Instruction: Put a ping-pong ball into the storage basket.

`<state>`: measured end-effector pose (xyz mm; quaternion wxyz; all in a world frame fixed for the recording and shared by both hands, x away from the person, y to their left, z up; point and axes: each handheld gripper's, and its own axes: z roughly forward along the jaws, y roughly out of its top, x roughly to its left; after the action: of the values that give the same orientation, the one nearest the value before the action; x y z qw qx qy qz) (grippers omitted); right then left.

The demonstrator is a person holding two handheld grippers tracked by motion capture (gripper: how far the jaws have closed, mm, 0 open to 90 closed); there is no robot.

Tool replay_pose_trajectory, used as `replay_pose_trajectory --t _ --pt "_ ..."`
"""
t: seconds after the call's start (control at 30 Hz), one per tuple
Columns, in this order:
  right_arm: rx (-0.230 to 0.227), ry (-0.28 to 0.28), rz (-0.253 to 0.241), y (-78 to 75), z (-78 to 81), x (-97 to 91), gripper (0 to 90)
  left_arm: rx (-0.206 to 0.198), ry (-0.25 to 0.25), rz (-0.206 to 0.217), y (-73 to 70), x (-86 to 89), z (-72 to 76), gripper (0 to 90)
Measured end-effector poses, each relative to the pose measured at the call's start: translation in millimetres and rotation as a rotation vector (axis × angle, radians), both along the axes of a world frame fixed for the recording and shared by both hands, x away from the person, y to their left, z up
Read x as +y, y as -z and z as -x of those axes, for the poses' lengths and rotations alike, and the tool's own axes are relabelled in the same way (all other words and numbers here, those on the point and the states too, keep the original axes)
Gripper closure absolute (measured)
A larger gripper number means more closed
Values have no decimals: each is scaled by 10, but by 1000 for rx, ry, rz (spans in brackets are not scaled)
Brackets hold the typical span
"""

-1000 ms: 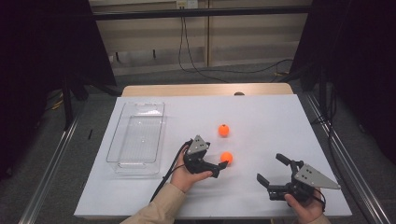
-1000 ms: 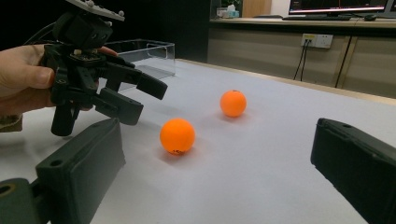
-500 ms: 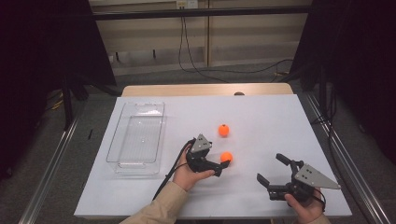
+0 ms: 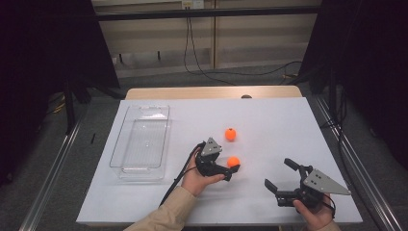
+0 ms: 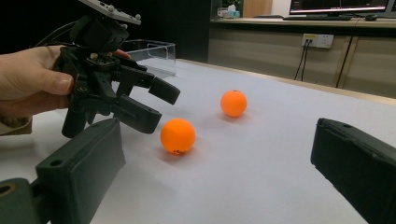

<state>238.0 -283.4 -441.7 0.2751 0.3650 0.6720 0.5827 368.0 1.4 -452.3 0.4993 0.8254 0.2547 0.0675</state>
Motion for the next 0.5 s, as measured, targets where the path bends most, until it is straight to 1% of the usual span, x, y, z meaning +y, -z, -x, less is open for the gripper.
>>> replay_pose_trajectory --t 0.07,0.2,0.3,0.33,0.4,0.5 --pt "0 1 0 0 1 -3 19 0 2 -6 7 -5 -6 34" --pt "-2 2 1 1 -2 -4 19 -1 -3 -4 13 -27 -14 34" --pt "1 -1 0 1 -2 1 19 -6 3 -3 19 -47 -19 34" --pt "-1 -2 0 0 0 1 19 -6 3 -9 24 -51 -25 35" --pt "-2 1 -1 -1 1 -3 19 5 1 -16 34 -56 -36 35" --pt "-1 3 -2 1 -3 -4 19 9 5 -25 42 -71 -44 36"
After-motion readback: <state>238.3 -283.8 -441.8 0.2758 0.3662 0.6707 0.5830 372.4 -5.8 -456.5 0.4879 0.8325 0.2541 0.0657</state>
